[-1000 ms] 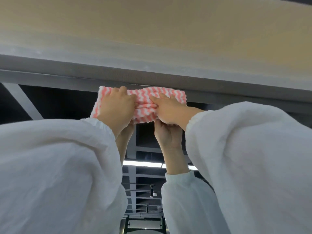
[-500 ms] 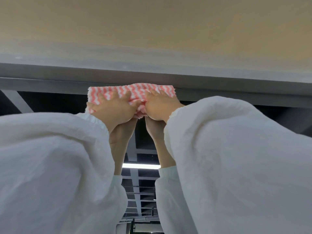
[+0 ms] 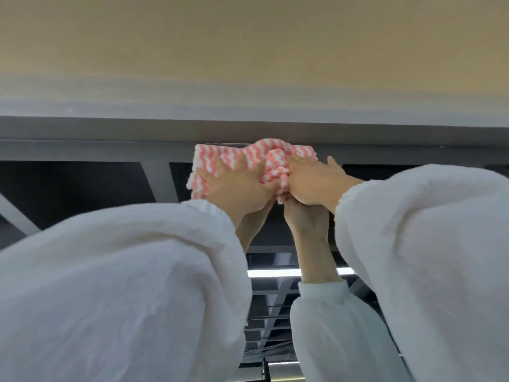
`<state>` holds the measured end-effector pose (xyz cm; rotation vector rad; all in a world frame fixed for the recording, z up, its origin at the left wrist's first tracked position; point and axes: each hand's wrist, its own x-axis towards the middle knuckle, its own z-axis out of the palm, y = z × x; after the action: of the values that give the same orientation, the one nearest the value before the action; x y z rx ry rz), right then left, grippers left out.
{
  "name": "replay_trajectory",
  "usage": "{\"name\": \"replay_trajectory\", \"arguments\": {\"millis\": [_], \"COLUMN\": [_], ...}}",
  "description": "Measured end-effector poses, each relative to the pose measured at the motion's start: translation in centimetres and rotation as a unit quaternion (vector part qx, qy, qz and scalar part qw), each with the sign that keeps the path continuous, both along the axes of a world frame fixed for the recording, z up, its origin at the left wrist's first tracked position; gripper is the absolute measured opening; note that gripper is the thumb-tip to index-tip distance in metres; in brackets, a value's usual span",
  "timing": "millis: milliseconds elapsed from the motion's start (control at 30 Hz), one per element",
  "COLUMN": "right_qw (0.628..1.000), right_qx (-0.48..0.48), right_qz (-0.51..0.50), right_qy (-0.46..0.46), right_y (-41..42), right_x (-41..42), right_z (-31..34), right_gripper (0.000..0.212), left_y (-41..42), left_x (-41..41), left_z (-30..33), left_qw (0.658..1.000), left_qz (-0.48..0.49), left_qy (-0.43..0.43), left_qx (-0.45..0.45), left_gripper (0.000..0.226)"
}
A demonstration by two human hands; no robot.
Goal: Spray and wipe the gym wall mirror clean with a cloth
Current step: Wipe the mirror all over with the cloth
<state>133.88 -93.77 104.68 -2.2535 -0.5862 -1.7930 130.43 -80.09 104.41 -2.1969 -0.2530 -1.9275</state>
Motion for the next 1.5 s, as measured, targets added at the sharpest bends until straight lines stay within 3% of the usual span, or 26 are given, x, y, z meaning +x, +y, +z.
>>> {"name": "replay_trajectory", "arguments": {"millis": [200, 500, 967, 1267, 1500], "right_qw": [0.998, 0.999, 0.99, 0.992, 0.986], "right_qx": [0.006, 0.01, -0.01, -0.045, -0.091], "right_qz": [-0.056, 0.036, 0.124, 0.117, 0.133], "right_qy": [0.004, 0.036, 0.058, 0.026, -0.044], "right_y": [-9.0, -9.2, 8.3, 22.2, 28.8], "right_x": [4.0, 3.9, -4.3, -11.5, -14.4], "right_z": [-2.1, -5.0, -7.9, -13.5, -19.2], "right_gripper": [0.064, 0.063, 0.062, 0.067, 0.06], "left_y": [-8.6, -10.6, 6.9, 21.4, 27.4], "left_x": [4.3, 4.0, -4.9, -12.4, -15.8], "left_z": [-1.0, -2.0, -6.5, -12.7, -19.1], "left_qw": [0.998, 0.995, 0.995, 0.997, 1.0], "left_qz": [0.014, 0.036, 0.028, 0.025, 0.001], "left_qy": [-0.009, 0.044, 0.033, 0.02, -0.009], "left_qx": [0.056, 0.084, 0.089, 0.068, 0.03], "left_gripper": [0.063, 0.051, 0.055, 0.054, 0.057]}}
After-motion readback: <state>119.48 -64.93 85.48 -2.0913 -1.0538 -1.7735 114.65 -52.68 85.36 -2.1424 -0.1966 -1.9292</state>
